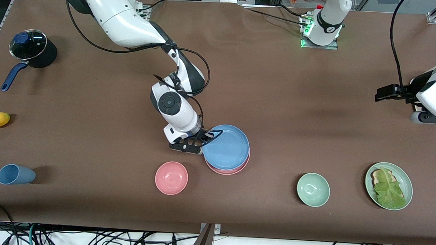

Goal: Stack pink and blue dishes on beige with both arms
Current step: 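Open the right gripper to release the blue plate on the stack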

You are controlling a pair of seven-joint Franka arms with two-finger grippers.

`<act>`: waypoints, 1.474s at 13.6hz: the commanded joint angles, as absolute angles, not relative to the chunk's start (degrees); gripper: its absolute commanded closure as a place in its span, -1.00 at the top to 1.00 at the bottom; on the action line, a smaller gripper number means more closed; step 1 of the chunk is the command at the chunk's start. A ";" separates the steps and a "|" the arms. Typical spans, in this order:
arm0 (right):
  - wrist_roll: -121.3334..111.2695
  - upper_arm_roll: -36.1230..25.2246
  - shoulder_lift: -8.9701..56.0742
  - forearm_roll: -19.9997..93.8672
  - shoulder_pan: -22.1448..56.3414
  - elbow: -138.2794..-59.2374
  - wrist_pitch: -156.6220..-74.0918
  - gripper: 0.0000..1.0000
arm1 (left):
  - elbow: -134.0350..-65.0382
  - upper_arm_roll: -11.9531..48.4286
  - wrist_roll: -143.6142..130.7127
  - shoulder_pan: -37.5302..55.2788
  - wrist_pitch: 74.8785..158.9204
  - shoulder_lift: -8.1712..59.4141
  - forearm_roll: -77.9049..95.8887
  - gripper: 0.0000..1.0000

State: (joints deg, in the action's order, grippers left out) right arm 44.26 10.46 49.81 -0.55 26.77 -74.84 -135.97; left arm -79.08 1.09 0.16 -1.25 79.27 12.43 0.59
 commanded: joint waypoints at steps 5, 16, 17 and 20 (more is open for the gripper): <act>44.56 10.46 53.00 -1.76 27.07 -73.39 -142.03 -1.00 | -78.31 1.32 0.62 -1.41 79.19 12.66 1.76 1.00; 44.03 10.37 52.21 -2.64 26.19 -73.48 -140.80 -0.11 | -78.31 1.32 0.70 -1.49 79.19 12.74 1.67 1.00; 43.25 10.37 52.03 -2.64 25.50 -73.48 -140.71 0.03 | -78.31 1.32 0.70 -1.49 79.19 12.83 1.67 1.00; 42.01 10.55 49.93 -2.37 23.21 -73.48 -137.47 0.67 | -78.31 1.32 0.70 -1.49 79.19 12.92 1.67 1.00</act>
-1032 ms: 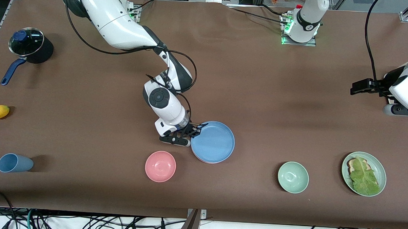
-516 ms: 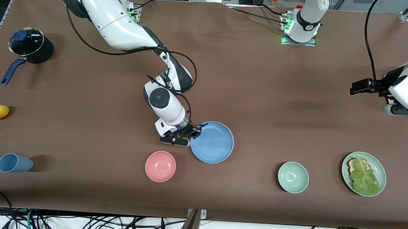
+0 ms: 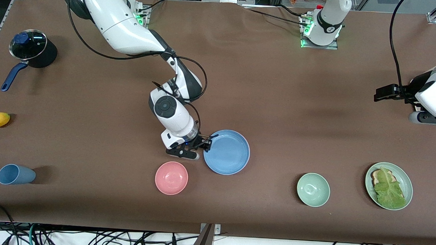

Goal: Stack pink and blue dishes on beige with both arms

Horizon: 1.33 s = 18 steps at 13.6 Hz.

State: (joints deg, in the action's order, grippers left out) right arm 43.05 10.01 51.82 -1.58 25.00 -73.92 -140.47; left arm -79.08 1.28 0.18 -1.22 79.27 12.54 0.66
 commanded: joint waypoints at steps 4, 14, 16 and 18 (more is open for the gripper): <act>42.01 10.37 45.89 -2.72 21.19 -73.56 -130.89 1.00 | -78.31 1.23 0.70 -1.49 79.19 13.01 1.67 1.00; 15.38 8.88 23.42 -1.32 6.95 -82.94 -103.46 1.00 | -78.22 1.23 0.70 -1.58 79.98 13.36 1.67 1.00; 13.12 7.56 17.43 -1.14 5.81 -87.87 -100.03 1.00 | -78.22 1.23 0.70 -1.58 80.07 13.36 1.76 1.00; 10.81 6.95 9.62 -1.05 4.84 -95.24 -99.41 1.00 | -78.22 1.23 0.70 -1.49 80.16 13.45 1.76 1.00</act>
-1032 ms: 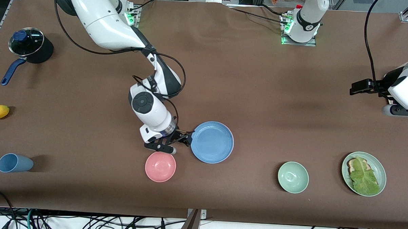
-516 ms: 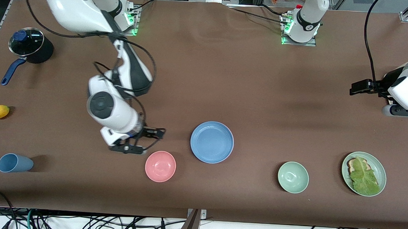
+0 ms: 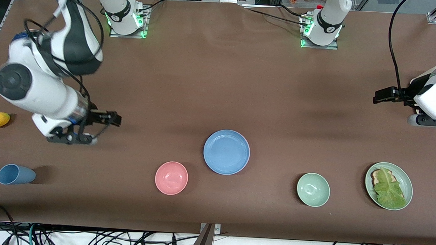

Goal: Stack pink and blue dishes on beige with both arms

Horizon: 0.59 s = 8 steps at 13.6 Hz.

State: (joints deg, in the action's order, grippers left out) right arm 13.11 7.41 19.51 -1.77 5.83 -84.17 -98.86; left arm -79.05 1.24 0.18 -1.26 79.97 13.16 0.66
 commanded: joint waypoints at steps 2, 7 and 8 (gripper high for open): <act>9.24 5.54 2.58 -1.05 4.83 -100.70 -98.44 1.00 | -77.87 1.23 0.70 -1.49 80.77 13.53 1.76 1.00; 1.69 -0.87 -1.32 -0.10 4.92 -99.59 -91.51 1.00 | -77.78 1.23 0.53 -1.49 83.76 14.06 1.67 1.00; 1.58 -1.31 -0.88 0.35 4.92 -97.58 -89.41 1.00 | -77.70 1.23 0.53 -1.49 83.93 14.32 1.67 1.00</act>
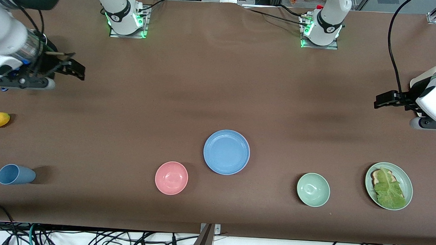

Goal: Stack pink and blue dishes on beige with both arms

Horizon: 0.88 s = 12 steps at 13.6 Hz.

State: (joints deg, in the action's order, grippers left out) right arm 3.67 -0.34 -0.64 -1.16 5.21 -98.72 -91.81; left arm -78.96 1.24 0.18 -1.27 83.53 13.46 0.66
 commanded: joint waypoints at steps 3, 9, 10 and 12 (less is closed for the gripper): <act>1.59 -0.97 4.46 0.35 5.10 -87.04 -85.00 1.00 | -76.99 1.14 0.26 -1.58 84.64 15.12 1.58 1.00; 1.23 -0.88 5.27 0.26 5.27 -85.87 -84.19 1.00 | -76.99 1.14 0.18 -1.58 84.64 15.12 1.58 1.00; 1.32 -0.88 5.27 0.35 5.19 -85.78 -84.20 1.00 | -76.99 1.14 0.18 -1.58 84.64 15.12 1.58 1.00; 1.32 -0.88 6.06 0.35 4.92 -85.43 -84.37 1.00 | -76.99 1.14 0.18 -1.58 84.64 15.12 1.58 1.00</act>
State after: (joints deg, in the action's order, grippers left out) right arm 2.05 -1.02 4.82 -0.48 5.36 -87.65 -85.73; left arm -78.85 1.14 0.18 -1.31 85.13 14.31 0.66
